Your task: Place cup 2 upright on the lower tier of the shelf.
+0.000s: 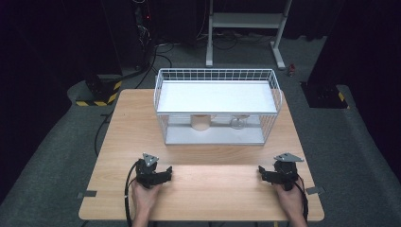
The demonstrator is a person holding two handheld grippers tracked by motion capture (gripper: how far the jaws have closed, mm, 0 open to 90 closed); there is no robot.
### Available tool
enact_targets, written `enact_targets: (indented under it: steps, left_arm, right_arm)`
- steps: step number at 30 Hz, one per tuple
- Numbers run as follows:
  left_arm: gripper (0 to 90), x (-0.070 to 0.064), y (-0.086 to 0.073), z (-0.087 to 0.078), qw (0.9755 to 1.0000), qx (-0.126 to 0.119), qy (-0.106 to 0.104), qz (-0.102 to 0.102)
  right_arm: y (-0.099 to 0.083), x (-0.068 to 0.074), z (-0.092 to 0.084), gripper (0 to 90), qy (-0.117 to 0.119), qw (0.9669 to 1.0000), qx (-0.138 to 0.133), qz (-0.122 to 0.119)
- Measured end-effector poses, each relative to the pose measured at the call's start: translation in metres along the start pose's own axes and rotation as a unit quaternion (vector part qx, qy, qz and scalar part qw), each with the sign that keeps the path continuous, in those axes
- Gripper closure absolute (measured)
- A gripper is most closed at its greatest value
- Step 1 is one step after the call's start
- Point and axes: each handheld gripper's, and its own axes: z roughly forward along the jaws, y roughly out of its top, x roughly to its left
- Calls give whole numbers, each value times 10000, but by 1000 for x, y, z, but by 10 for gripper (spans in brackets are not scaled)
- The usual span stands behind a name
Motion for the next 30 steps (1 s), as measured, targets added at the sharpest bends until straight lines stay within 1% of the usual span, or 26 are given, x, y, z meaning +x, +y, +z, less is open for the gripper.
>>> enact_targets:
  steps: [4, 5, 6, 30]
  left_arm:
    - [150, -2, -1, 0, 10000, -24, 42, 47]
    - [150, -2, -2, 0, 9999, -28, 72, 110]
    - [149, -3, -2, 0, 9999, -26, 85, 116]
    - [150, -3, -2, 0, 9999, -23, 102, 91]
  right_arm:
    - [0, 0, 0, 147, 0, 10000, 0, 1]
    - [0, 0, 0, 147, 0, 10000, 4, 14]
    - [0, 0, 0, 147, 0, 10000, 0, 0]
    - [0, 0, 0, 147, 0, 10000, 3, 11]
